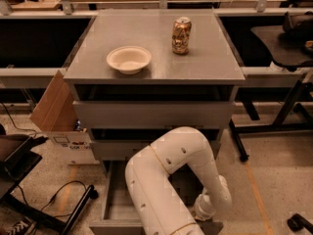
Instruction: Open bottom drawer
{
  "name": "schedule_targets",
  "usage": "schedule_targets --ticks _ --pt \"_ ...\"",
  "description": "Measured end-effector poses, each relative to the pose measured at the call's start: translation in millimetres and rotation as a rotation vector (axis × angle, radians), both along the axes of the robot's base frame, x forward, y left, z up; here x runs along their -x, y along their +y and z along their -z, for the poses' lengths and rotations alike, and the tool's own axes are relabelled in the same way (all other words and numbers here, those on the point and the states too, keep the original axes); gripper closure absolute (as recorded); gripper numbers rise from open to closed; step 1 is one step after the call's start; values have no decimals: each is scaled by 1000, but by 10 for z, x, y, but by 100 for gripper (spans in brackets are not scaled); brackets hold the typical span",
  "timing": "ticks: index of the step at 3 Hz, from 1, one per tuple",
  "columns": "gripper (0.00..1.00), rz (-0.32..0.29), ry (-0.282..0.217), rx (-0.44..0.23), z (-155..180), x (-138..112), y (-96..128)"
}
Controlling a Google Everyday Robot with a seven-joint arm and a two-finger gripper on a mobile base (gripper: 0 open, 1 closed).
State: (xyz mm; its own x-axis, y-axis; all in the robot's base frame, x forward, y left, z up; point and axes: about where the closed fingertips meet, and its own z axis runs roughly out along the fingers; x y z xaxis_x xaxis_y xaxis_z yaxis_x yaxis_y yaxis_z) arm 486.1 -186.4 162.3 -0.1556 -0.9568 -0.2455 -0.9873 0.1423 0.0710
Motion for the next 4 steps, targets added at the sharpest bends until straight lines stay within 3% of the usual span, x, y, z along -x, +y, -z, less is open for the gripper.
schedule_targets --ticks 2,3,4 --pt "29 0 2 -1 9 7 6" --pt "0 -1 4 -3 23 19 16" --pt "0 -1 4 -3 24 19 16"
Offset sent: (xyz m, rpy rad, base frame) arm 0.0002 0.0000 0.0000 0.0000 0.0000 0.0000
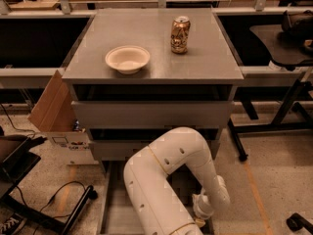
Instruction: Open bottom drawer
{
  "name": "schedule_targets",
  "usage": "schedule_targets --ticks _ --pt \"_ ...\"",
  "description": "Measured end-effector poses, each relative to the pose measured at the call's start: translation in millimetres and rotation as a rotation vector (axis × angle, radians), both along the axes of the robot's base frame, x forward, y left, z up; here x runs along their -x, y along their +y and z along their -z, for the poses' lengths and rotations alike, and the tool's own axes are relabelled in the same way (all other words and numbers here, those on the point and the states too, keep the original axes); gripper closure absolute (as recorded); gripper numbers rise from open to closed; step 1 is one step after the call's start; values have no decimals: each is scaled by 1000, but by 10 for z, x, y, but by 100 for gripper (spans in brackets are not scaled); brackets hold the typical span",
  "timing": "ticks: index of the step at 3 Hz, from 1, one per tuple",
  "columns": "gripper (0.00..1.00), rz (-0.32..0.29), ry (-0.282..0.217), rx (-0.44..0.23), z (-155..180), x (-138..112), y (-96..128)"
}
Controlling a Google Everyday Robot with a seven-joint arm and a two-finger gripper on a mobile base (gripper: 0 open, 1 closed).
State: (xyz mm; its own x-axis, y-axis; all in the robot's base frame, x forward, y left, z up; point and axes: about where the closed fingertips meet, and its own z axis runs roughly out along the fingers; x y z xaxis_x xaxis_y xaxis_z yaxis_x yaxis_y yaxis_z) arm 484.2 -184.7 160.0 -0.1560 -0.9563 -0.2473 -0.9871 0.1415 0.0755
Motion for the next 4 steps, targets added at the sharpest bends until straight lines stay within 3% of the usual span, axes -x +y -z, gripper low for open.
schedule_targets --ticks 1,2,3,4 --pt "17 0 2 -1 9 8 7" --pt "40 -20 -16 11 -197 -94 17" --pt "71 -31 -91 62 -890 -268 10" --pt "94 -32 -187 96 -1621 -297 -15"
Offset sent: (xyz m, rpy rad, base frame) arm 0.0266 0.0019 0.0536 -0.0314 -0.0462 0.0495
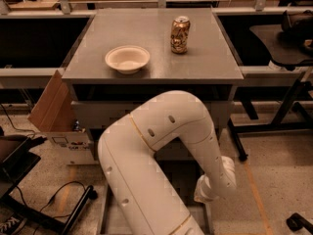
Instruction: Open bottom drawer
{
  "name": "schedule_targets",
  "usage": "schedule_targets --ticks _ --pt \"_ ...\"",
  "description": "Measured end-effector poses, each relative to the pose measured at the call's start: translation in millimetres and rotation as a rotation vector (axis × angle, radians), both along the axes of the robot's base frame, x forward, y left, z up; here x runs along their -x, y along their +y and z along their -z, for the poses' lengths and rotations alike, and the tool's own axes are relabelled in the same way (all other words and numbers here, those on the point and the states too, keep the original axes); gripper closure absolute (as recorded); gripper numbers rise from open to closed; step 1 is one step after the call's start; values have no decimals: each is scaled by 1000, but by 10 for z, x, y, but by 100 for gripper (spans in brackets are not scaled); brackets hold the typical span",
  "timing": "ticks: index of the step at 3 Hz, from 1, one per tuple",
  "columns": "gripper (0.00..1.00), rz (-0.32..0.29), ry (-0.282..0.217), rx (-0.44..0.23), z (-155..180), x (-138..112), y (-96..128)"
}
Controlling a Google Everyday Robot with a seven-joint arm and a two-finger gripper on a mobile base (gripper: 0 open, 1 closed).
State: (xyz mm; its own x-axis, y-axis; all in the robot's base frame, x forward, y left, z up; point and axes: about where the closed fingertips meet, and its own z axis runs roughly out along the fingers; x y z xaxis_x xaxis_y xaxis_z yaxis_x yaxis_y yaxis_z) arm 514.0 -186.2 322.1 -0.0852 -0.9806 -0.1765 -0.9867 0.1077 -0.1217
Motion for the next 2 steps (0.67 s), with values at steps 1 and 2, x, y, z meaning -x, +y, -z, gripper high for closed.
schedule_targets --ticks 1,2 --pt "100 82 -197 -75 -1052 256 -336" --pt "100 164 -379 -179 -1782 717 -801"
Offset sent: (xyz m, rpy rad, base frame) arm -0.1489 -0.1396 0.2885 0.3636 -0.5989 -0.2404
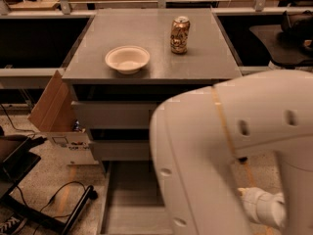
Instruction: Open bottom drawer
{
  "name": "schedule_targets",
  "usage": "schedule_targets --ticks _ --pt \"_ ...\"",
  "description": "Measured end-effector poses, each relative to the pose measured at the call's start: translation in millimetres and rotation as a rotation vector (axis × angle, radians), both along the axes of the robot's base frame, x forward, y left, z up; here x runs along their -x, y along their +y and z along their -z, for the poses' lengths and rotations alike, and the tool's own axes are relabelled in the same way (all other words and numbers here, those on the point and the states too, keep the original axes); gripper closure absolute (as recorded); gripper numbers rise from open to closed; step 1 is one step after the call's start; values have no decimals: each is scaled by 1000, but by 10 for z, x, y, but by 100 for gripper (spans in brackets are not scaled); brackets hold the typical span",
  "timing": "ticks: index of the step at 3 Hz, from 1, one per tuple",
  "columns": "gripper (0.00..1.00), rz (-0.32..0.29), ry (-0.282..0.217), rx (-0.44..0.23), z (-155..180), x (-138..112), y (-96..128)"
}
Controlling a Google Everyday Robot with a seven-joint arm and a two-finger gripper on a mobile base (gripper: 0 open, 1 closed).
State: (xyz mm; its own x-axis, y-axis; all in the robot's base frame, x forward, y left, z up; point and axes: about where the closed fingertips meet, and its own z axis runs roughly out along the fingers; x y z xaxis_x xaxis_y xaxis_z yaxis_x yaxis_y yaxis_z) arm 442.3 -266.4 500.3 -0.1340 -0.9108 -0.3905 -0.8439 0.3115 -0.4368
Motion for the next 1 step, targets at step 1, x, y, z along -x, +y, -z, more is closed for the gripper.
schedule_targets --ticks 1 --pt "100 -88 -203 -173 -469 416 -115"
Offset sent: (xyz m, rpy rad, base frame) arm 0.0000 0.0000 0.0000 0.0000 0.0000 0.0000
